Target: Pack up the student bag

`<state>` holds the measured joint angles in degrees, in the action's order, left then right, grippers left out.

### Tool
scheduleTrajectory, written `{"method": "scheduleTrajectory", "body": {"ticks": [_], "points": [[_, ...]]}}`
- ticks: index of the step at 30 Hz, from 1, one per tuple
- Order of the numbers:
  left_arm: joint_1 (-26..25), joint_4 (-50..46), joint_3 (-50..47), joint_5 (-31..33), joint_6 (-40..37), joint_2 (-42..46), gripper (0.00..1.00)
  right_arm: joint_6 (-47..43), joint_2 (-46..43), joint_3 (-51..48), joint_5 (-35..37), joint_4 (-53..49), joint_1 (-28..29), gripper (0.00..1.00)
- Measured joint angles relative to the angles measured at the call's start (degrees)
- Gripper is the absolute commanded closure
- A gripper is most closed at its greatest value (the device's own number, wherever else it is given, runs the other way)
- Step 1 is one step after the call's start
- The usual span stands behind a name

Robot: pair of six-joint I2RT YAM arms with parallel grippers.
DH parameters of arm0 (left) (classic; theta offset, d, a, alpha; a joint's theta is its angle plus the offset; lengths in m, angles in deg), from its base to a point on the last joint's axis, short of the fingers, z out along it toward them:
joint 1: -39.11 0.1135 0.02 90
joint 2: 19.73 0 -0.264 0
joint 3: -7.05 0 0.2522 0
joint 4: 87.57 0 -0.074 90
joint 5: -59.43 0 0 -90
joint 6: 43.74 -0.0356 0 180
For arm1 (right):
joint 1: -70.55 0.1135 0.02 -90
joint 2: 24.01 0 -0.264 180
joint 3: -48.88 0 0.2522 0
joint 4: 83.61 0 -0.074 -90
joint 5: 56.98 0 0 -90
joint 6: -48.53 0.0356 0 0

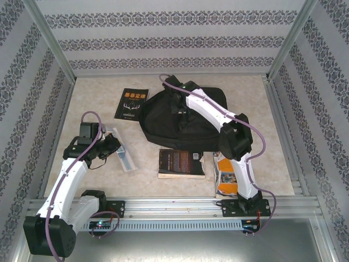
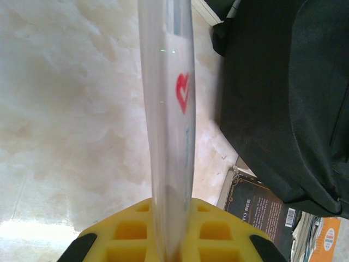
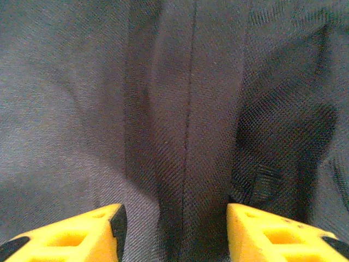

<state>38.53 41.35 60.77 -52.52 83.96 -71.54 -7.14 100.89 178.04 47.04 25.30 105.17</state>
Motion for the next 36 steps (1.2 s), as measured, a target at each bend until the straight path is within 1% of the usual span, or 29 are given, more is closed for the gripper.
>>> {"method": "scheduleTrajectory", "body": {"ticks": [1, 5, 6, 9, 13, 16, 19, 22, 25, 30, 33, 36], "points": [[0.09, 0.04, 0.00, -0.22, -0.02, -0.07, 1.00, -0.09, 0.00, -0.87, -0.24, 0.46, -0.37, 0.64], [0.44, 0.04, 0.02, -0.72, 0.00, -0.11, 1.00, -1.14, -0.13, -3.69, -3.08, 3.19, -1.40, 0.96], [0.44, 0.02, 0.09, -0.74, 0.00, -0.11, 1.00, -1.33, -0.35, -4.37, -3.65, 4.09, -1.42, 1.00], [0.59, -0.04, 1.55, -0.98, 0.02, -0.28, 1.00, -3.34, -2.49, -6.91, -5.01, 6.08, -1.51, 1.00], [0.59, 0.02, 6.47, -1.14, 0.04, -1.33, 1.00, -6.88, -9.55, -11.69, -9.90, 8.48, -2.62, 1.00], [0.59, 0.24, 9.73, -1.14, 0.22, -2.80, 1.00, -9.49, -17.42, -17.05, -16.92, 11.08, -5.18, 1.00], [0.59, 1.03, 11.78, -1.42, 0.92, -4.74, 1.00, -11.47, -24.76, -22.56, -25.31, 13.75, -9.40, 1.00], [0.59, 2.73, 13.77, -2.58, 2.23, -7.58, 1.00, -12.85, -29.07, -26.14, -32.85, 15.76, -13.18, 1.00], [0.57, 4.72, 16.28, -4.35, 3.78, -9.51, 1.00, -14.05, -30.73, -28.63, -38.10, 17.38, -15.19, 1.00], [0.31, 6.75, 23.34, -5.25, 5.22, -9.49, 1.00, -15.45, -30.84, -31.58, -43.06, 19.54, -15.37, 1.00], [0.15, 8.28, 26.25, -5.20, 5.29, -9.42, 1.00, -14.58, -31.30, -34.67, -47.71, 22.73, -16.39, 1.00], [-0.07, 9.66, 26.62, -4.74, 5.53, -10.47, 1.00, -12.79, -32.24, -37.75, -52.37, 26.01, -18.88, 1.00]]}}
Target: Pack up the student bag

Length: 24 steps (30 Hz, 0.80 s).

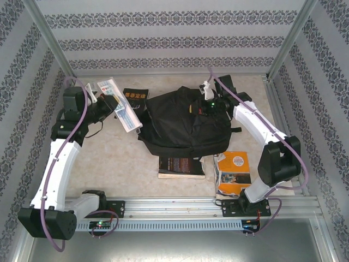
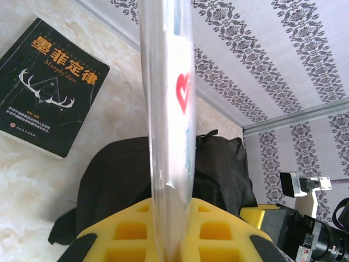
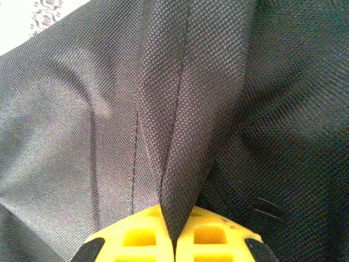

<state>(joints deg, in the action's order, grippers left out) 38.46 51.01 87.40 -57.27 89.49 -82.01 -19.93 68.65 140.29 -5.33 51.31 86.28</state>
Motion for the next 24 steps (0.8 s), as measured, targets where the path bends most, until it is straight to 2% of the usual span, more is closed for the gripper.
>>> {"method": "scheduleTrajectory", "body": {"ticks": [4, 11, 12, 14, 21, 24], "points": [[-2.12, 3.32, -1.11, -0.04, 2.38, -4.68, 1.00, 2.25, -0.94, -1.77, -3.21, 2.56, -2.14, 1.00], [-11.10, 14.14, -5.31, -1.77, 9.88, -10.97, 1.00, 2.73, -1.01, -1.88, -3.76, 3.30, -2.05, 1.00], [-11.72, 16.33, -6.08, -2.47, 11.15, -11.23, 1.00, 2.73, -1.01, -1.88, -3.76, 3.30, -2.01, 0.98], [-12.26, 23.08, -9.14, -4.15, 15.10, -11.72, 1.00, 2.73, -1.01, -1.88, -3.63, 3.26, -1.97, 0.87], [-14.62, 43.15, -17.94, -7.56, 28.28, -16.90, 1.00, 2.62, -2.43, -1.44, -2.38, 2.32, -0.94, 0.60], [-16.57, 50.40, -19.17, -8.31, 32.50, -19.34, 1.00, 2.12, -3.93, 0.31, 0.00, 0.79, -0.09, 0.55]]}}
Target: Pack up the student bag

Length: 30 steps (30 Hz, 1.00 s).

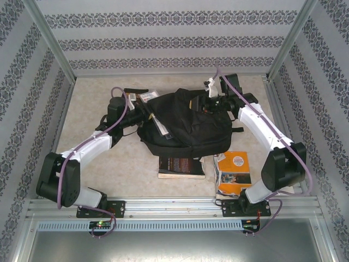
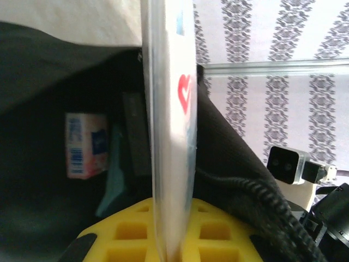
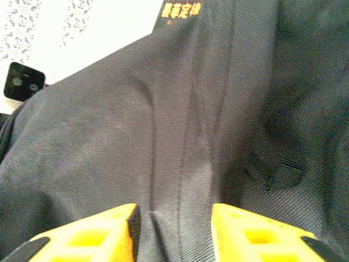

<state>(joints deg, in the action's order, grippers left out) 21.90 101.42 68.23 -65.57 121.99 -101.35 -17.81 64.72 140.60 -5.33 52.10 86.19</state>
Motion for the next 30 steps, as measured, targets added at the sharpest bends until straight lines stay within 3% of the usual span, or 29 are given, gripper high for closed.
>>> {"method": "scheduleTrajectory", "body": {"ticks": [8, 13, 20, 25, 29, 30], "points": [[-2.60, 11.91, -0.37, -1.01, 5.66, -2.67, 1.00, -3.48, -1.95, 9.92, 6.08, -5.62, 8.26, 0.36], [-3.43, 13.66, -0.02, -1.05, 5.84, -3.23, 1.00, -4.59, -1.70, 14.40, 7.32, -8.44, 13.40, 0.35], [-3.82, 15.32, 0.09, -1.03, 6.21, -5.99, 1.00, -6.32, 0.76, 16.94, 11.63, -11.82, 13.38, 0.33], [-3.85, 16.04, 0.09, -1.27, 6.25, -7.13, 1.00, -8.72, 3.37, 17.03, 14.71, -13.88, 13.35, 0.50], [-3.85, 16.57, 0.09, -1.49, 6.21, -7.43, 1.00, -10.23, 5.11, 16.87, 15.89, -14.25, 12.66, 1.00], [-3.85, 16.48, 0.09, -1.66, 5.95, -7.41, 1.00, -10.14, 5.14, 16.61, 16.28, -14.25, 12.41, 1.00]]}}
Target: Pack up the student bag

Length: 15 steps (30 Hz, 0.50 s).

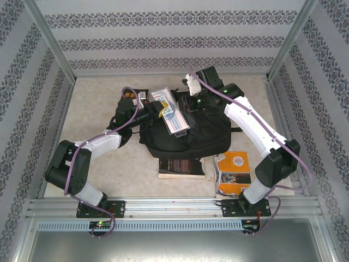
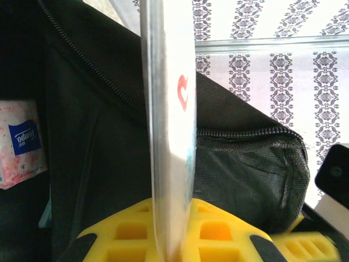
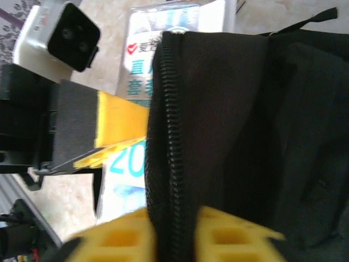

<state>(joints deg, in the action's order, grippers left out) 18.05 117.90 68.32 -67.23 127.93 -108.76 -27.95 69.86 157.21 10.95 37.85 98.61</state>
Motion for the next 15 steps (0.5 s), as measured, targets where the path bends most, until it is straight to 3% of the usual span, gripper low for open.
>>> {"method": "scheduleTrajectory", "body": {"ticks": [3, 9, 15], "points": [[0.02, -4.76, 0.02, 0.37, -3.21, 1.31, 1.00, -0.02, -0.28, -0.24, 0.24, -0.09, -1.75, 1.00], [0.02, -24.44, 3.41, 6.60, -16.50, 8.48, 1.00, -0.02, -1.42, 1.42, -0.74, -2.49, -4.74, 1.00], [-0.11, -29.49, 6.62, 10.69, -21.42, 6.67, 1.00, 0.22, -1.42, 4.55, -4.39, -3.72, -4.92, 1.00]]}}
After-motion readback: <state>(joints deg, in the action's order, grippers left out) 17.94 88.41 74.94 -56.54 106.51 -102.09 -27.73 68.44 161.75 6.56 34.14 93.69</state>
